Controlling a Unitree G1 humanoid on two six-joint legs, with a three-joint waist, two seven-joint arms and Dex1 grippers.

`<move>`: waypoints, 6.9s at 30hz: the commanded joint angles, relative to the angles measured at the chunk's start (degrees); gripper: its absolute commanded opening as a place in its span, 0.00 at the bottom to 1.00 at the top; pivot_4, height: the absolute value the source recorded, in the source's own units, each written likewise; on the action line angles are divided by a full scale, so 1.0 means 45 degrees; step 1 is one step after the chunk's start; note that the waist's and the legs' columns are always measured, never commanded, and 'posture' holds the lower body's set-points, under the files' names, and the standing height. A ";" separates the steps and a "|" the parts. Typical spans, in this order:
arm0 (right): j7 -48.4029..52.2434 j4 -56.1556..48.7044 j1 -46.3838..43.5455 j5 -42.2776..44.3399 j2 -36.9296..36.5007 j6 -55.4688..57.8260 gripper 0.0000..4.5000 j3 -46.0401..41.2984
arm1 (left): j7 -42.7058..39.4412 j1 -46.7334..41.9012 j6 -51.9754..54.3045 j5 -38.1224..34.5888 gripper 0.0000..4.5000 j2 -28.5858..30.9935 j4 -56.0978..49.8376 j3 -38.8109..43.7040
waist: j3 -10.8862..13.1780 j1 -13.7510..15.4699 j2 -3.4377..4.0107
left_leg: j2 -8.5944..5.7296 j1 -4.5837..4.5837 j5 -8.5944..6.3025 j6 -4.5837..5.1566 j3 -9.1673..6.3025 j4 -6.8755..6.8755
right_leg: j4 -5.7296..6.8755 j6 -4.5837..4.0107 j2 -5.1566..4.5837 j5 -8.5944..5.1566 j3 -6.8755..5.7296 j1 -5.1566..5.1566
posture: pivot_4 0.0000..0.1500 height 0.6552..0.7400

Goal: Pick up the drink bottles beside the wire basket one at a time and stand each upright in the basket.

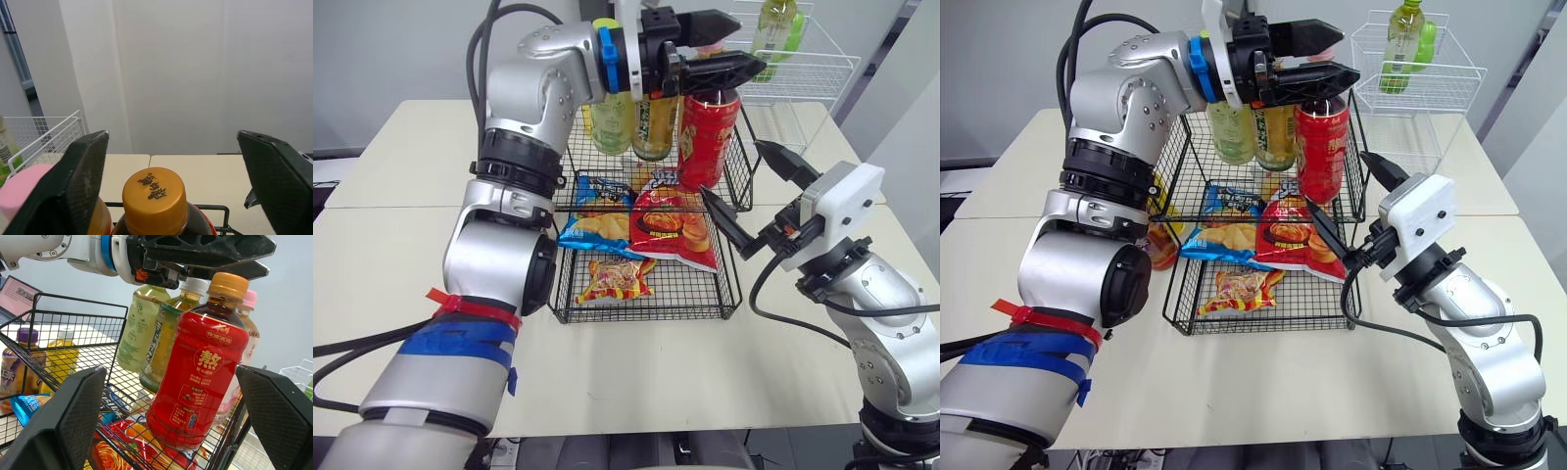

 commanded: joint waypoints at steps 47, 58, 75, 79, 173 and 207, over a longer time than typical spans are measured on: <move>0.6816 0.5950 -0.4222 0.1797 0.1205 -0.2612 1.00 0.2693 | 0.8243 2.2324 0.3514 -0.5649 0.99 0.2987 -1.8374 1.1135 | -0.0050 0.0229 -0.0018 | 0.0034 0.0241 -0.0004 -0.0014 0.0006 0.0029 | -0.0013 -0.0076 0.0003 -0.0047 0.0004 0.0220 | 1.00 1.00; 0.5785 0.5199 -0.3866 0.1433 0.0890 -0.2306 1.00 0.2327 | 1.0438 1.6785 0.1918 -0.1962 0.99 0.3320 -1.4483 0.6041 | -0.0052 0.0122 -0.0010 | 0.0036 0.0221 -0.0005 -0.0014 0.0005 0.0021 | -0.0019 -0.0017 0.0014 0.0003 0.0006 0.0203 | 1.00 1.00; 0.4954 0.4149 -0.3179 0.1422 0.0398 -0.1886 1.00 0.2063 | 1.0774 1.4253 0.0231 0.0519 0.99 0.2619 -1.1217 0.3581 | -0.0052 0.0133 -0.0010 | 0.0032 0.0211 -0.0005 -0.0013 -0.0001 0.0004 | -0.0033 -0.0005 0.0008 -0.0003 -0.0002 0.0196 | 1.00 1.00; 0.4887 0.4083 -0.3125 0.1455 0.0351 -0.1879 1.00 0.2065 | 1.0704 1.4182 0.0003 0.0767 0.99 0.2662 -1.0895 0.3478 | -0.0051 0.0131 -0.0009 | 0.0034 0.0211 -0.0005 -0.0013 -0.0003 0.0002 | -0.0033 -0.0003 0.0009 -0.0003 -0.0005 0.0194 | 1.00 1.00; 0.1692 0.1467 -0.1610 0.0793 0.0332 -0.1298 1.00 0.0856 | 0.1717 0.5137 0.3744 -0.2237 0.99 0.4869 -0.7677 0.2691 | -0.0015 -0.0168 -0.0007 | 0.0011 0.0048 0.0015 -0.0031 -0.0004 -0.0012 | 0.0011 -0.0019 -0.0003 0.0010 0.0003 0.0022 | 1.00 1.00; 0.5888 0.4771 -0.3721 0.1801 0.1070 -0.2226 1.00 0.2301 | 0.8856 1.8704 0.4340 -0.4203 0.99 0.4577 -1.6163 0.9605 | -0.0038 0.0210 -0.0041 | 0.0030 0.0247 0.0014 -0.0039 -0.0004 -0.0013 | -0.0017 -0.0001 0.0001 -0.0010 -0.0004 0.0217 | 1.00 1.00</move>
